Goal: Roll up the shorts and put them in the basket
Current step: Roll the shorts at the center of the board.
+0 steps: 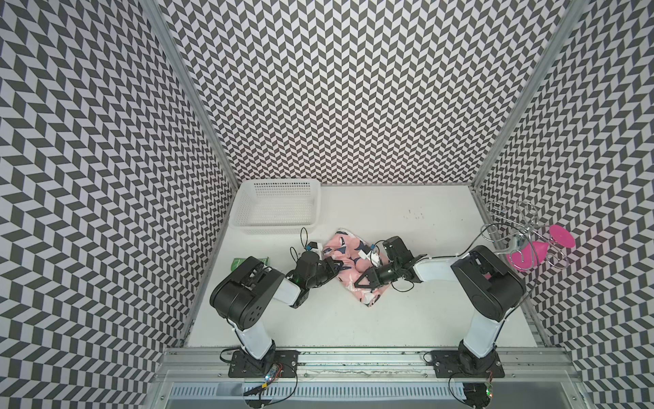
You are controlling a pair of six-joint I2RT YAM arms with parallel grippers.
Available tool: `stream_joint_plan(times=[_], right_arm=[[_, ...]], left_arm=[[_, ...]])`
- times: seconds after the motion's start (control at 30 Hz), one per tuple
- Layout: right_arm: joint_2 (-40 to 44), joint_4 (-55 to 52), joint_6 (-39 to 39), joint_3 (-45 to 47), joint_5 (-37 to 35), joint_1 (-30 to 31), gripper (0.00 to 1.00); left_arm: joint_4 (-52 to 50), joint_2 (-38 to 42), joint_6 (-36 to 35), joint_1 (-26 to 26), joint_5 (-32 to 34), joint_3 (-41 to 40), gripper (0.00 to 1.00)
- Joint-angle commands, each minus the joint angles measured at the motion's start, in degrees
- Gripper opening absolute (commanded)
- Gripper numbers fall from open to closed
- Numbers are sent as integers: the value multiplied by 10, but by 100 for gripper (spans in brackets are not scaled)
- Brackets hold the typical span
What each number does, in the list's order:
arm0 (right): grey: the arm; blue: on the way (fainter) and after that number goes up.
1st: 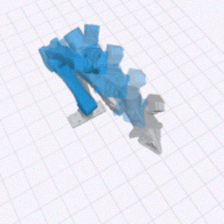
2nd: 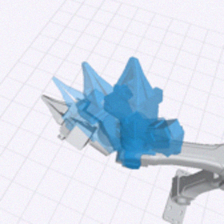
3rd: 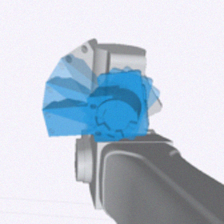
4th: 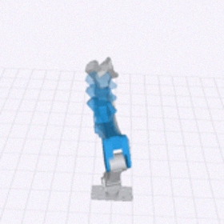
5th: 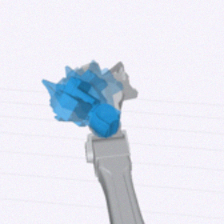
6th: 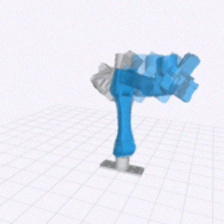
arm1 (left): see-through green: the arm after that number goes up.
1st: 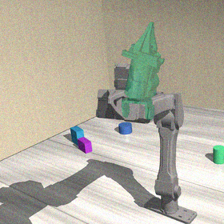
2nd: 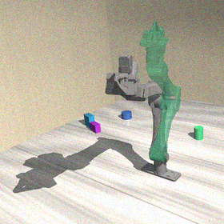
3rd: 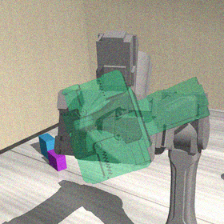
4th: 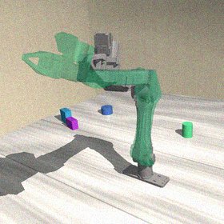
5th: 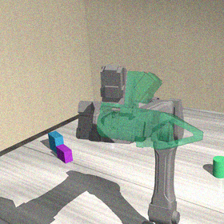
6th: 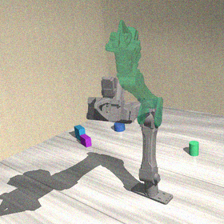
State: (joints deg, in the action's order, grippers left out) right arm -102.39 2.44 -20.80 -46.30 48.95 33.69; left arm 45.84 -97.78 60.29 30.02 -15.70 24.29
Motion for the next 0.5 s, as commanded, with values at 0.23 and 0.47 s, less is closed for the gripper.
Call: stream_joint_plan(times=[0.23, 0.47], right_arm=[[192, -245, 115, -72, -512, 117, 50], [167, -267, 123, -87, -753, 303, 57]], left_arm=[[-192, 56, 10, 3, 1, 59, 0], [-233, 73, 15, 4, -6, 80, 0]])
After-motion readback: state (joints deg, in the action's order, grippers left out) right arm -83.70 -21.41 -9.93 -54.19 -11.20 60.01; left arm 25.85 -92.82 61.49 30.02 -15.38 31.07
